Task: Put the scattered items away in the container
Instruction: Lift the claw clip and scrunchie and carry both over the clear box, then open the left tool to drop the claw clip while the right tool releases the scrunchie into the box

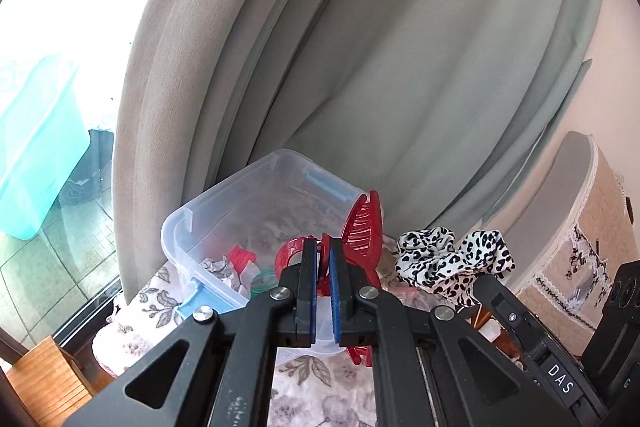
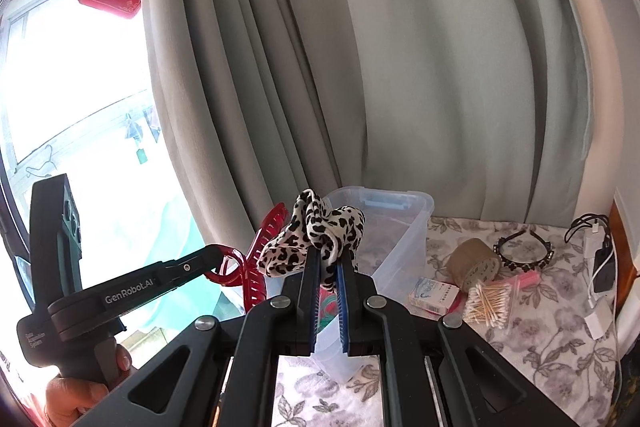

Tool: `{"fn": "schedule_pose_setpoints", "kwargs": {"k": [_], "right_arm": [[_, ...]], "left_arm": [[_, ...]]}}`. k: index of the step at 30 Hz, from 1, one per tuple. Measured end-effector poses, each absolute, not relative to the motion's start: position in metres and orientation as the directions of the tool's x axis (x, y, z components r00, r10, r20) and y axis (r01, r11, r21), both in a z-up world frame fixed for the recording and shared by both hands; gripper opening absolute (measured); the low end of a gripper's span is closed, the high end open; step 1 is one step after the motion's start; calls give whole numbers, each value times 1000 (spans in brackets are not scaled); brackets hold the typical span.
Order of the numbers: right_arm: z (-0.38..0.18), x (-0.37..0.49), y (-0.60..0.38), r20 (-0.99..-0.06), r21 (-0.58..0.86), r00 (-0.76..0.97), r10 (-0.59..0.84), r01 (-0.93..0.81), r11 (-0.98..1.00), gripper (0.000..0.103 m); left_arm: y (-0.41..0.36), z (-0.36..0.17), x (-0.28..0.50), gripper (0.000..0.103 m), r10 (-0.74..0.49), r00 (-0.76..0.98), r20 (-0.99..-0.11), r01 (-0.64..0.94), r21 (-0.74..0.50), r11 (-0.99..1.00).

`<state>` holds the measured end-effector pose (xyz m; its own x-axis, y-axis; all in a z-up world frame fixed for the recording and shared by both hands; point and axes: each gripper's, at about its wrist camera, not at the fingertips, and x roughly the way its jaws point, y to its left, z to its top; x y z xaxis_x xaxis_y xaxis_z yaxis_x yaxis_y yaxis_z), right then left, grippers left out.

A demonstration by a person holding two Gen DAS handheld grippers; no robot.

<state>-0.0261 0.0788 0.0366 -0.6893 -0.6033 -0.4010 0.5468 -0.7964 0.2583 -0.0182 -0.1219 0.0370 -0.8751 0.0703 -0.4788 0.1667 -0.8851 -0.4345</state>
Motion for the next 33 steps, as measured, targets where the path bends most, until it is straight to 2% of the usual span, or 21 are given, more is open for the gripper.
{"fn": "schedule_pose_setpoints", "kwargs": {"k": [11, 20, 27, 33], "right_arm": [[12, -43, 53, -475, 254, -633, -611, 567, -784, 9], [-9, -58, 36, -526, 261, -593, -610, 570, -779, 9], [-26, -71, 27, -559, 266, -566, -606, 570, -777, 9], [-35, -76, 24, -574, 271, -549, -607, 572, -774, 9]], "left_arm": [[-149, 13, -23, 5, 5, -860, -509, 261, -449, -855], [-171, -4, -28, 5, -40, -871, -490, 321, -504, -802], [-176, -11, -30, 5, -46, -884, -465, 321, -534, -782], [-172, -21, -39, 5, -25, -875, -483, 318, -535, -783]]}}
